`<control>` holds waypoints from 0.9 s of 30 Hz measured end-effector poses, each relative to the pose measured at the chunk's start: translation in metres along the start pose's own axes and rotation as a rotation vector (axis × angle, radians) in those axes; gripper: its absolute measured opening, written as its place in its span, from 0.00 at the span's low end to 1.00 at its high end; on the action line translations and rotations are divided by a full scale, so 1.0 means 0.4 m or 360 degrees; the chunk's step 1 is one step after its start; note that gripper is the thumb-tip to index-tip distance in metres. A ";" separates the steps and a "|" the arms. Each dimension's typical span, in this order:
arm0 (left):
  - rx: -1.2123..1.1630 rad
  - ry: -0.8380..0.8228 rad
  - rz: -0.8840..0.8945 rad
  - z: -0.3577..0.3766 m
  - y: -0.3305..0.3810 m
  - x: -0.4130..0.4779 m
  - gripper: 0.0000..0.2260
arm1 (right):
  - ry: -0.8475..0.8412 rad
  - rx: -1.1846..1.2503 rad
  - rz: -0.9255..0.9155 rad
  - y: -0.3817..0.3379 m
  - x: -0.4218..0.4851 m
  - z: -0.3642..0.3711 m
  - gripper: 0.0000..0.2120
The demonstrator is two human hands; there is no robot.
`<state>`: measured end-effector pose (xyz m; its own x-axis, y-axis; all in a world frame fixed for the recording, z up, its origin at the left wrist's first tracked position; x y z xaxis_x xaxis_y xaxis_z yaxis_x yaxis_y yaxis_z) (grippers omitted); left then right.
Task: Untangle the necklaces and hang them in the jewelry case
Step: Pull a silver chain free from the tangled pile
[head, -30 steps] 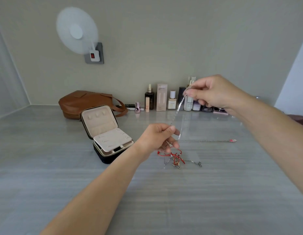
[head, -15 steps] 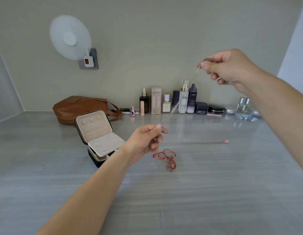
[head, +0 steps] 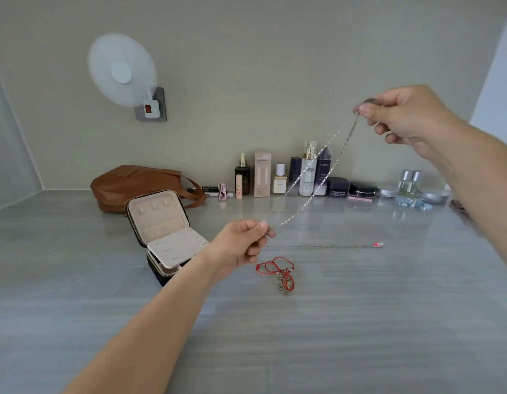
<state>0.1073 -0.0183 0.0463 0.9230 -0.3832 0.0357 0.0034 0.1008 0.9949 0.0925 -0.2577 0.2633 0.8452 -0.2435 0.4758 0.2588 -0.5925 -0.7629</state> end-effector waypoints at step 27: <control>0.2091 0.0431 -0.0424 -0.120 -0.024 0.230 0.15 | -0.0180 -0.0574 0.0381 0.606 -0.059 0.167 0.03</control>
<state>0.2108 -0.0104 0.0357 0.9981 -0.0481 -0.0378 -0.0330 -0.9434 0.3300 0.1667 -0.3443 0.0378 0.9124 -0.3328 0.2384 -0.1130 -0.7644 -0.6347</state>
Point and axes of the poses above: each hand's wrist, its own x-axis towards the middle knuckle, its own z-axis out of the palm, y = z × x, the point moved 9 cm from there along x, towards the middle knuckle, and after that the axes turned 5 degrees about -x, right-handed, at the moved point
